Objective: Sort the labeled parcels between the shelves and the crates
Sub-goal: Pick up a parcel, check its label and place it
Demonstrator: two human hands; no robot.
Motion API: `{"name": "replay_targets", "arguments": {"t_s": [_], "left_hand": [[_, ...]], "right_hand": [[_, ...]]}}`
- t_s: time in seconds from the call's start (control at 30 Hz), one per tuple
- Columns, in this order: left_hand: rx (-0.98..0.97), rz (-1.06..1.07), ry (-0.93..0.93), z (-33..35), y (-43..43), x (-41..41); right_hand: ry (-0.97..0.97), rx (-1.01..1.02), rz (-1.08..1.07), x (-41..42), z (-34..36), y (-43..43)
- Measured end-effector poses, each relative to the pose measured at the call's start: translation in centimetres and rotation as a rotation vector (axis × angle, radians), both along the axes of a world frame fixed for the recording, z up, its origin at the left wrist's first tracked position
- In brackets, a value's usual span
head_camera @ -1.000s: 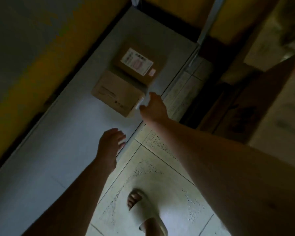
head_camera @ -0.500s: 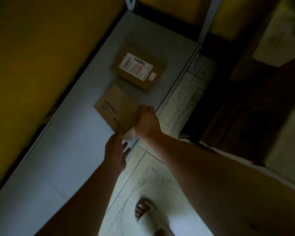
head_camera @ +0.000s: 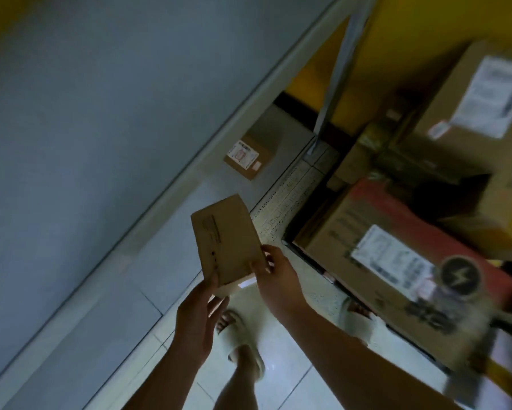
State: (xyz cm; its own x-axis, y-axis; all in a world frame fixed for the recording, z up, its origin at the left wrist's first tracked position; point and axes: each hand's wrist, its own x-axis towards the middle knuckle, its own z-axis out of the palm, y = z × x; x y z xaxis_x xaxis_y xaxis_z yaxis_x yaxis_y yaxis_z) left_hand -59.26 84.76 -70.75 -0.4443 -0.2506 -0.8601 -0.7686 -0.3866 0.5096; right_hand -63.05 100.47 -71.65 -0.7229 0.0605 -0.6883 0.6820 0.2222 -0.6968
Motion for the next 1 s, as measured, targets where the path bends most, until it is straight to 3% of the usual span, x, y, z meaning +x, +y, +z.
{"name": "replay_targets", "arguments": {"t_s": [0.2,0.4,0.53,0.63,0.73,0.9,1.0], "left_hand": [[0.015,-0.082,0.025,11.5,4.1,3.4],[-0.003,-0.178,0.198,23.6,8.8,5.7],[-0.139,-0.286,0.338,29.5,12.1,6.1],[-0.404,-0.317,0.434,32.2,14.2,5.9],[-0.501,-0.325,0.531,34.6,15.5,5.3],[-0.241,-0.484,0.641,38.1,17.5,2.7],[-0.095,-0.408,0.688,39.3,17.7,1.0]], "right_hand": [[-0.021,-0.02,0.058,4.5,12.1,6.0],[-0.04,-0.169,0.162,7.1,22.8,13.5],[0.072,-0.185,0.211,6.4,28.9,18.2],[0.216,-0.137,0.175,5.4,31.9,19.6],[0.369,0.021,0.149,4.4,34.3,19.1],[0.608,0.208,0.144,4.6,37.0,16.4],[0.795,0.217,0.269,5.4,38.4,15.3]]}}
